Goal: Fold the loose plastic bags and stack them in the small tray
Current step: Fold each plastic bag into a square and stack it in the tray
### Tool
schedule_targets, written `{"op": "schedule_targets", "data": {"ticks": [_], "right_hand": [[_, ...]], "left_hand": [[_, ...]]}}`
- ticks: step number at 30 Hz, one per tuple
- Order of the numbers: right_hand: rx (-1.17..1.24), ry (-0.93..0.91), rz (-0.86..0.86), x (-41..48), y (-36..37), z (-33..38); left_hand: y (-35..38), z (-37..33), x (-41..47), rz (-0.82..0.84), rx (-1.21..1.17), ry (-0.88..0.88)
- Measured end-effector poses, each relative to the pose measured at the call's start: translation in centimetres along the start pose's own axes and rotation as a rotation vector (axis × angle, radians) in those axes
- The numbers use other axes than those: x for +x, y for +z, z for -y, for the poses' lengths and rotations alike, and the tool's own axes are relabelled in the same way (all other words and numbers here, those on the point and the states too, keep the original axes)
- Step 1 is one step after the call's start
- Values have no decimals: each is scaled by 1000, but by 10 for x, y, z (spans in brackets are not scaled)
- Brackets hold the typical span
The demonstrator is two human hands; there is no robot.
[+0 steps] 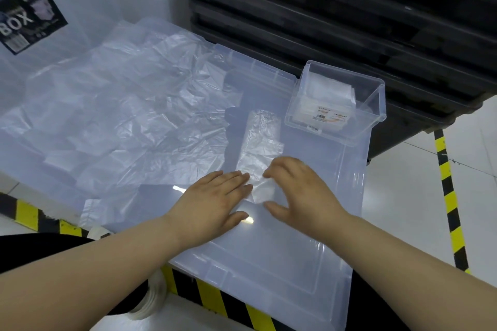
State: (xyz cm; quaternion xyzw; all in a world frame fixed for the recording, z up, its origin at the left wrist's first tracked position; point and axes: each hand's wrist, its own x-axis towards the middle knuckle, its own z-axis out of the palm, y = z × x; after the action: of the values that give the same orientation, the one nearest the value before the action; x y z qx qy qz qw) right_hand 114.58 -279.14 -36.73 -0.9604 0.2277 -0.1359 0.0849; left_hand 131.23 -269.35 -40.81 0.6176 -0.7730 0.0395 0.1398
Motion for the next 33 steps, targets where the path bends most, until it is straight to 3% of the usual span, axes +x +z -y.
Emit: {"op": "schedule_targets", "data": {"ticks": [2, 12, 19, 24, 27, 30, 33], "right_hand": [[-77, -88, 75, -2, 9, 5], [-116, 14, 141, 16, 9, 14], [404, 306, 261, 9, -2, 0], [766, 460, 227, 10, -11, -4], [811, 473, 248, 14, -13, -4], [789, 495, 235, 17, -9, -3], [853, 566, 191, 20, -3, -2]], "left_hand": [[0, 1, 0, -6, 12, -8], [2, 8, 2, -37, -97, -1], [0, 19, 1, -16, -206, -52], [-5, 17, 2, -74, -241, -31], [-6, 15, 4, -49, -322, -165], [-13, 8, 7, 74, -574, -429], [-20, -1, 8, 83, -767, -610]]}}
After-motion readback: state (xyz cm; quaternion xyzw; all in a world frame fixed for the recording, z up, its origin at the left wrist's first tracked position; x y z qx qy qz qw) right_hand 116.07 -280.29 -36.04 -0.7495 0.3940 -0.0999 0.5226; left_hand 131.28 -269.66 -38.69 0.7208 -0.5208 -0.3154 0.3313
